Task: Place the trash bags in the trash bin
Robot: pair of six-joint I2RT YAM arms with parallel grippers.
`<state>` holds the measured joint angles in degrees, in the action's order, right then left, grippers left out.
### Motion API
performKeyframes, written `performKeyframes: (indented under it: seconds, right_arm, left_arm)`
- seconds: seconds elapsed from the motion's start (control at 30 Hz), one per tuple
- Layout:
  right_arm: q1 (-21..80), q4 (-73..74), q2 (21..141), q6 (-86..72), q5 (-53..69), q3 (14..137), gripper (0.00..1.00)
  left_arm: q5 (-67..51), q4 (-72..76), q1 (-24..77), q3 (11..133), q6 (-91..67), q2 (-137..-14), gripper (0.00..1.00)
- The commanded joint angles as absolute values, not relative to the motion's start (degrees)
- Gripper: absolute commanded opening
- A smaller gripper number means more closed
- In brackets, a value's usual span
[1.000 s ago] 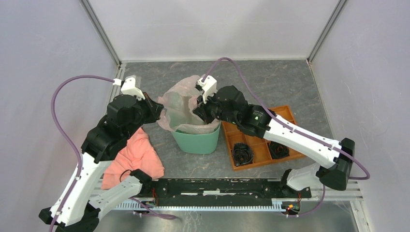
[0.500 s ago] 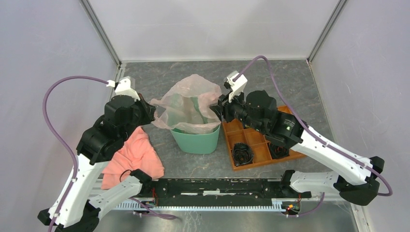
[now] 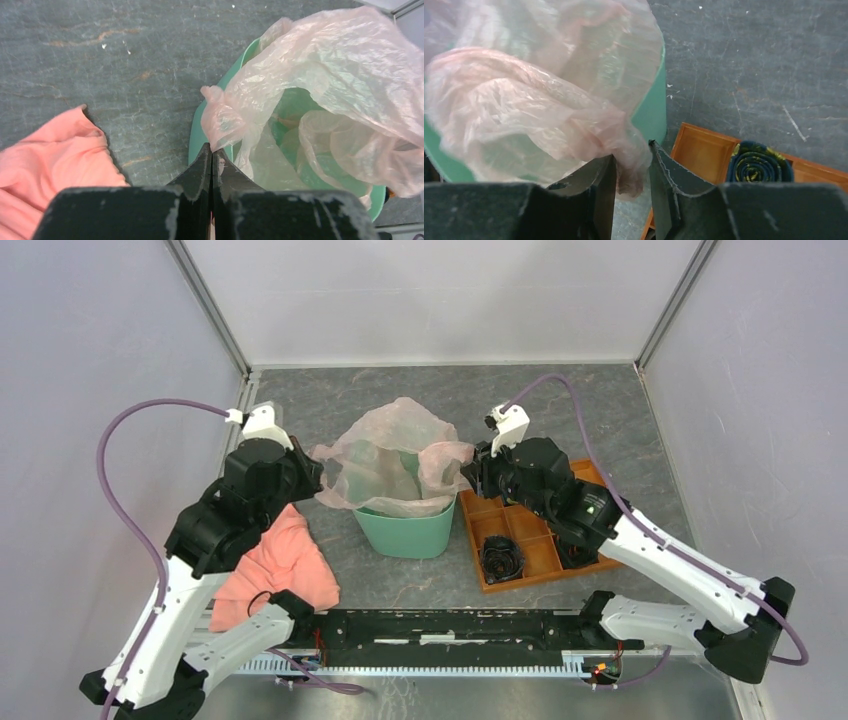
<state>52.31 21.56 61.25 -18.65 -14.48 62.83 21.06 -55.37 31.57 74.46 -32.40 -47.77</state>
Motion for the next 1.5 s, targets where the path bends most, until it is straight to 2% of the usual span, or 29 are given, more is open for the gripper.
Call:
performKeyframes:
  seconds: [0.0, 0.2, 0.37, 0.5, 0.6, 0.8, 0.9, 1.03, 1.1, 1.2, 1.27, 1.3, 1.37, 1.47]
  right_arm:
    - [49.41, 9.36, 60.15, -24.04, -7.54, 55.83, 0.34]
    - [43.95, -6.4, 63.52, -27.82, -0.28, 49.32, 0.3]
    - [41.74, -8.89, 72.26, -23.51, 3.57, 56.61, 0.27]
    - [41.6, -0.46, 74.57, -16.17, 2.6, 65.69, 0.28]
    - [41.65, 14.07, 74.4, -10.31, 0.36, 73.0, 0.27]
    - [41.6, 28.05, 67.78, -5.47, -5.82, 76.13, 0.08]
    - [41.63, 30.43, 66.17, -6.47, -3.81, 77.14, 0.01]
    - [41.61, 31.88, 64.17, -8.27, -9.9, 76.8, 0.01]
    - [41.61, 30.59, 62.86, -8.19, -11.95, 75.24, 0.04]
    - [41.6, 28.86, 61.62, -7.64, -10.07, 74.54, 0.16]
    - [41.61, 27.86, 60.69, -6.76, -7.93, 74.27, 0.17]
    - [41.65, 27.61, 60.33, -6.34, -7.17, 74.22, 0.16]
    - [41.58, 27.87, 59.73, -4.98, -8.4, 74.92, 0.07]
    - [41.64, 27.74, 60.63, -3.08, -20.31, 74.33, 0.0]
  left_arm:
    - [18.71, -49.56, 31.3, 67.69, -38.07, -47.14, 0.02]
    - [19.25, -41.67, 31.29, 59.96, -40.6, -48.9, 0.02]
    - [22.2, -35.91, 31.36, 58.51, -39.74, -53.36, 0.02]
    - [26.66, -38.52, 31.31, 64.04, -36.51, -54.86, 0.02]
    - [32.0, -44.49, 31.34, 68.92, -33.71, -53.18, 0.02]
    - [36.16, -58.04, 31.34, 77.59, -31.82, -48.18, 0.02]
    - [36.79, -60.81, 31.35, 78.97, -31.99, -48.01, 0.02]
    - [40.85, -64.09, 31.31, 79.47, -32.73, -48.84, 0.02]
    - [40.1, -64.67, 31.29, 80.01, -33.83, -48.65, 0.04]
    - [35.57, -63.9, 31.31, 80.34, -35.81, -47.34, 0.15]
    - [32.9, -63.61, 31.32, 80.52, -36.86, -46.23, 0.2]
    - [32.58, -63.87, 31.29, 80.59, -37.25, -45.86, 0.19]
    - [34.33, -65.09, 31.32, 80.78, -37.44, -45.61, 0.14]
    - [38.96, -67.55, 31.29, 80.28, -37.27, -46.53, 0.11]
